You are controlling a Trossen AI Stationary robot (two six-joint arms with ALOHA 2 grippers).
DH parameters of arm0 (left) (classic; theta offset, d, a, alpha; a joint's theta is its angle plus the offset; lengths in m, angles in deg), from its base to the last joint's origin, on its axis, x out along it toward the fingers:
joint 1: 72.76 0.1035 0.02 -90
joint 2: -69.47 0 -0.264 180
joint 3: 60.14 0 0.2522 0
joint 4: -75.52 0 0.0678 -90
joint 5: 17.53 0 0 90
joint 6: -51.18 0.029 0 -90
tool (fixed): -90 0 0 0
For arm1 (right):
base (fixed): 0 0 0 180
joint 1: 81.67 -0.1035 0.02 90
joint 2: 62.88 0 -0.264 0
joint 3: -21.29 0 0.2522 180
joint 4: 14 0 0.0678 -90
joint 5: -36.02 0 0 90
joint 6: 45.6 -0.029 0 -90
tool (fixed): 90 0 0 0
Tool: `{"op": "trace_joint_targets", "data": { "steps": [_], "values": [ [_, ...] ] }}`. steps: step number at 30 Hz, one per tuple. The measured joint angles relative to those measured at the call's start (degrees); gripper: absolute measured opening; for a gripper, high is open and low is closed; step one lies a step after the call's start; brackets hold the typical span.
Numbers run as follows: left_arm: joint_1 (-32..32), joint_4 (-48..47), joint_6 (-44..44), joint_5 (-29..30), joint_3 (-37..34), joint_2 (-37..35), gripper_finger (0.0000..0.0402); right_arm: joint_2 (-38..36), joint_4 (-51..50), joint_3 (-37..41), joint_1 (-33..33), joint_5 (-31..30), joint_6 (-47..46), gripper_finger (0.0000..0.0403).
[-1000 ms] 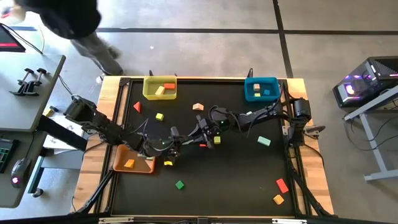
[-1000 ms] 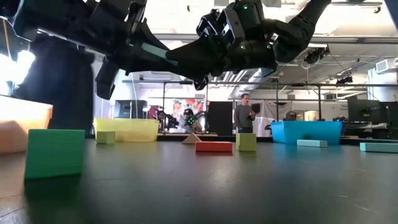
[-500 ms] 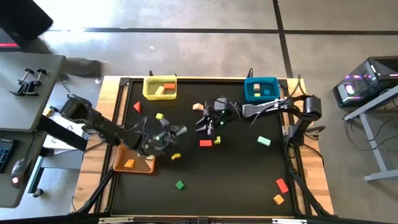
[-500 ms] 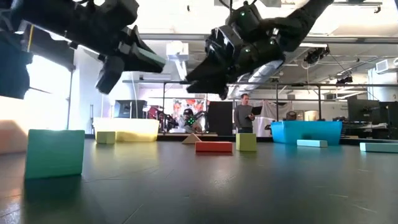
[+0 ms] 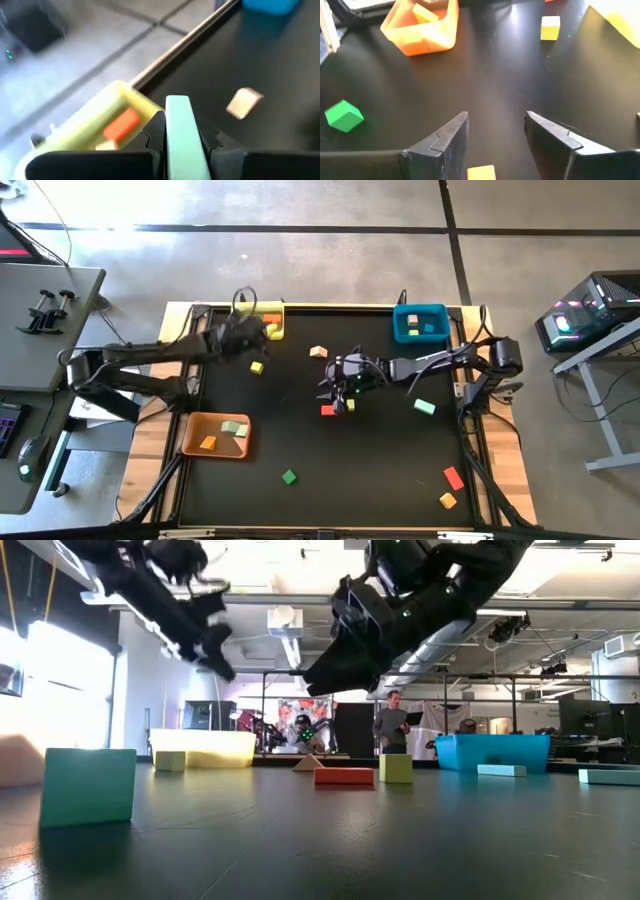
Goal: Sort blocks by size
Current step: Put the light green wooden block into the blue bin, then put the yellow wooden block into the blue bin
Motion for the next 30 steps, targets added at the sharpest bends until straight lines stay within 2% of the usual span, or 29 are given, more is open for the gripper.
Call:
{"op": "trace_joint_targets", "data": {
  "steps": [3, 10, 15, 22, 25, 30],
  "values": [
    [8.0, -1.8, -1.8, -6.3, 0.3, 2.6, 0.0042, 0.0, 0.0, 0.0, -1.3, -2.0, 1.2, 0.019],
    [18.0, -2.5, -0.4, -11.2, 0.3, 10.1, 0.005, 0.0, -0.1, 0.0, -2.2, -2.7, 1.3, 0.019],
    [20.2, -2.4, -0.4, -12.4, 0.3, 13.0, 0.0051, 0.0, -0.1, 0.0, -2.0, -2.9, 1.3, 0.019],
    [21.6, -1.5, -0.3, -12.4, 0.3, 13.4, 0.0055, 0.0, -0.1, 0.0, -2.1, -2.9, 1.3, 0.019],
    [22.0, -0.3, 0.8, -12.4, 0.3, 13.4, 0.0071, 0.0, -0.1, 0.0, -2.1, -2.9, 1.3, 0.019],
    [23.1, 1.4, 1.4, -12.4, 0.3, 13.4, 0.0124, 0.0, -0.2, 0.0, -2.1, -2.9, 1.3, 0.019]
  ]
}}
